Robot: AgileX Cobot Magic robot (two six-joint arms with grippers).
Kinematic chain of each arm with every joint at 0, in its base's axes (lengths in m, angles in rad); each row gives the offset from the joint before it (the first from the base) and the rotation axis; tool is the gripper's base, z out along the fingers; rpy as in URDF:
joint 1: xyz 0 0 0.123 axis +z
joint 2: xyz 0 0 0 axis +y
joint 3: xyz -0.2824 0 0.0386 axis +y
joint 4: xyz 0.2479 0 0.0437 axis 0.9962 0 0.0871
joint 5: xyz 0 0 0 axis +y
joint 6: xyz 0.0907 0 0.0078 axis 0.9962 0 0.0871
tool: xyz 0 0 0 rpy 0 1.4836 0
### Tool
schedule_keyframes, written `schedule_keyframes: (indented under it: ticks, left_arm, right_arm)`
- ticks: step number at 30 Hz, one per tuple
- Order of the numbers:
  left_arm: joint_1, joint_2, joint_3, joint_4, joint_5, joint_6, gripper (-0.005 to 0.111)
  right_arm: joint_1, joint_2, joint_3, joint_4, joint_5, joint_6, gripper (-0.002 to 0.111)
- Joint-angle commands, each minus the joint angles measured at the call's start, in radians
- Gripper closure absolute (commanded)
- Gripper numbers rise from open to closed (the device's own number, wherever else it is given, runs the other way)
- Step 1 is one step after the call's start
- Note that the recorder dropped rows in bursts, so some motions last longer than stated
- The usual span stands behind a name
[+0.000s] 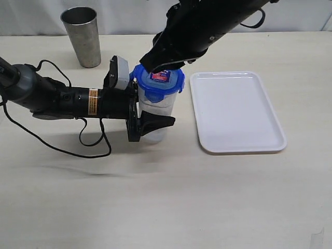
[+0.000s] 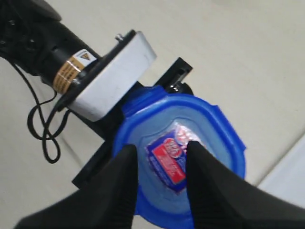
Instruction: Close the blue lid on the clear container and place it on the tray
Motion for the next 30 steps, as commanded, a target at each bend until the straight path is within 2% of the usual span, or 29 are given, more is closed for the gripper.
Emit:
schedule_keyframes:
  ticks: [1,7,10,23,30]
  left_arm:
    - [0.002,-0.009,0.002,-0.017,-0.029,-0.015,0.107]
    - [0.002,-0.020,0.002,0.002,-0.031,-0.015,0.107]
    - [0.002,-0.034,0.002,0.016,-0.029,-0.015,0.107]
    - [0.002,-0.069,0.002,0.040,0.057,-0.015,0.107]
    - [0.002,-0.069,0.002,0.032,0.191,-0.015,0.107]
  right_arm:
    - [0.021,0.014,0.005,0.007,0.017,-0.014,0.088]
    - [0.021,0.039,0.009,-0.165,0.055,0.092,0.103]
    - [0.021,0.041,0.028,-0.247,0.057,0.148,0.103]
    - [0.020,0.041,0.128,-0.278,0.058,0.147,0.103]
    - [0.020,0.034,0.128,-0.278,0.028,0.223,0.103]
